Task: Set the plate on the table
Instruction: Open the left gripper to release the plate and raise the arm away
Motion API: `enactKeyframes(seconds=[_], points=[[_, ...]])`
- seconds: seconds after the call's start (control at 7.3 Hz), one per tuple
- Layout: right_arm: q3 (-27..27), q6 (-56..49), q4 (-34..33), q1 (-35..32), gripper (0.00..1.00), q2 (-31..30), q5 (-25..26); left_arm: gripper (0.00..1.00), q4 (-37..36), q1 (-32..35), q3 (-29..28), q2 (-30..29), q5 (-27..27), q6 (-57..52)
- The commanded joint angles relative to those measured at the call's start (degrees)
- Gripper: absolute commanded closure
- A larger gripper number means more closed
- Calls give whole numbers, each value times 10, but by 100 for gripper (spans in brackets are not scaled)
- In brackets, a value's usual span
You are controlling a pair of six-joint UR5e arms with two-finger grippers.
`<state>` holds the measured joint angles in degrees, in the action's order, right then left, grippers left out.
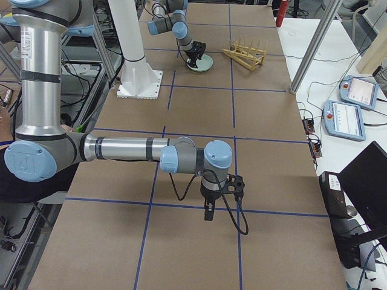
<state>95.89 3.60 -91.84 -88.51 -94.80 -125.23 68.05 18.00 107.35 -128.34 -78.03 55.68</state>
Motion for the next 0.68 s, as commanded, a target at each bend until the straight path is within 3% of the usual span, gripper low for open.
enactKeyframes(seconds=[0.0,0.27,0.55], points=[[0,0,0,0,0,0,0,0,3,105,65,1,-37,-4],[0,0,0,0,0,0,0,0,4,275,83,11,-205,-73],[0,0,1,0,0,0,1,0,67,471,51,95,-368,-296]])
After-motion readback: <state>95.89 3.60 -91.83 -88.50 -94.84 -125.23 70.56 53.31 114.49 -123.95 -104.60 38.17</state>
